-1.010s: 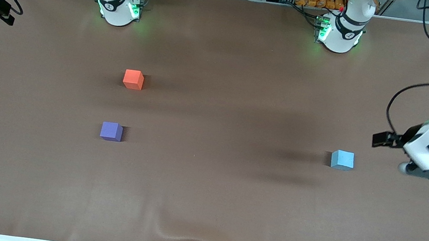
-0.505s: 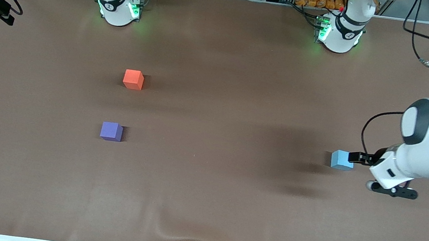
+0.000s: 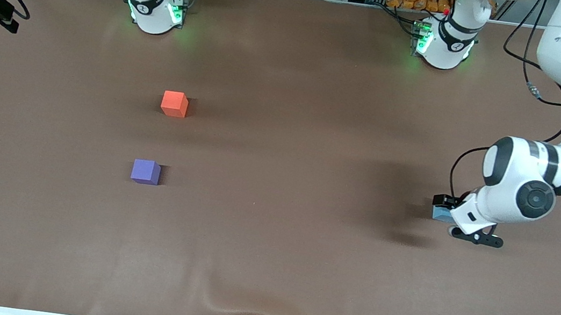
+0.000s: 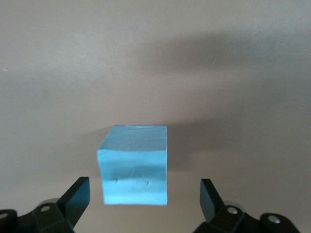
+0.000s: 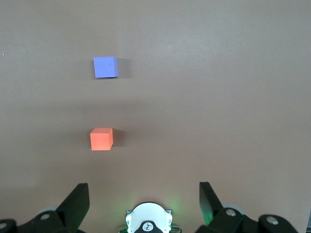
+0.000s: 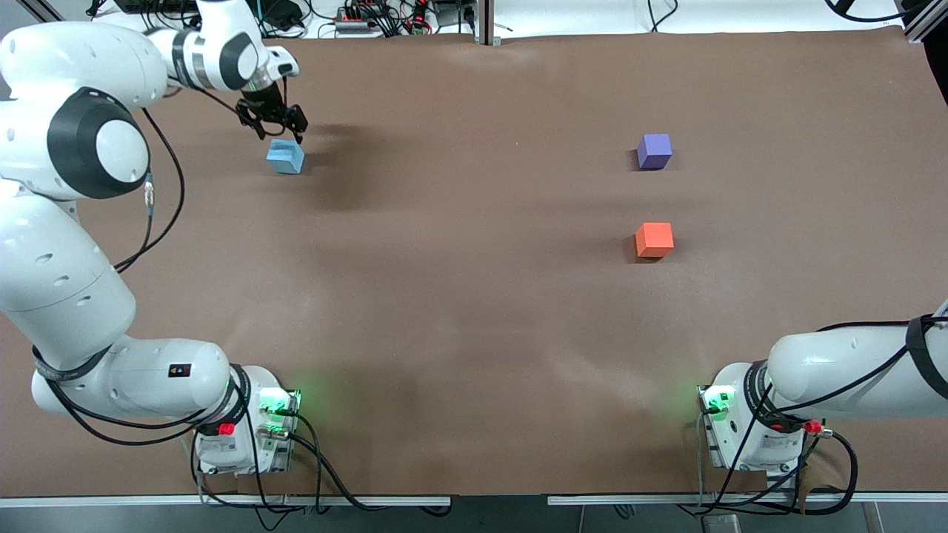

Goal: Place blue block between orange and purple blocks
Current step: 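Close the left gripper on the light blue block, then carry the light blue block with the left gripper toward the table middle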

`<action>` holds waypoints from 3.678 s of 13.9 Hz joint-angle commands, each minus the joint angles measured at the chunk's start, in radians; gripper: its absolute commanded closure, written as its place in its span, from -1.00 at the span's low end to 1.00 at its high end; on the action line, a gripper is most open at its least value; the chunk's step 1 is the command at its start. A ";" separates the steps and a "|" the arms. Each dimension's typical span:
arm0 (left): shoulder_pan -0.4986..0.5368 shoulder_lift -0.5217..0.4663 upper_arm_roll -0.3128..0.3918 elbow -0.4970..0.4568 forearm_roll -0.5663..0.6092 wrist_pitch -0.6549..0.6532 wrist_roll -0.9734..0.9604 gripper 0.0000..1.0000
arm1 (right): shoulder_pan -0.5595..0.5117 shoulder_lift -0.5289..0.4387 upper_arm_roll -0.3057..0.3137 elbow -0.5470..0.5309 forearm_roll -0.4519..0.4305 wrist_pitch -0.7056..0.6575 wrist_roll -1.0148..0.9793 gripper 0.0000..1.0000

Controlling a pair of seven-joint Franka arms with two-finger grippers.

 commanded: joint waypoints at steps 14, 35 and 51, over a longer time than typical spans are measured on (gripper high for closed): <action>0.031 0.047 -0.002 -0.013 0.068 0.094 -0.015 -1.00 | -0.026 0.008 0.015 0.020 0.017 -0.018 0.013 -1.00; 0.013 -0.064 -0.127 0.071 0.131 -0.085 -0.049 1.00 | -0.021 0.009 0.015 0.018 0.017 -0.018 0.013 -1.00; -0.764 0.280 -0.142 0.437 0.137 -0.111 -0.976 1.00 | -0.021 0.009 0.015 0.018 0.019 -0.018 0.013 -1.00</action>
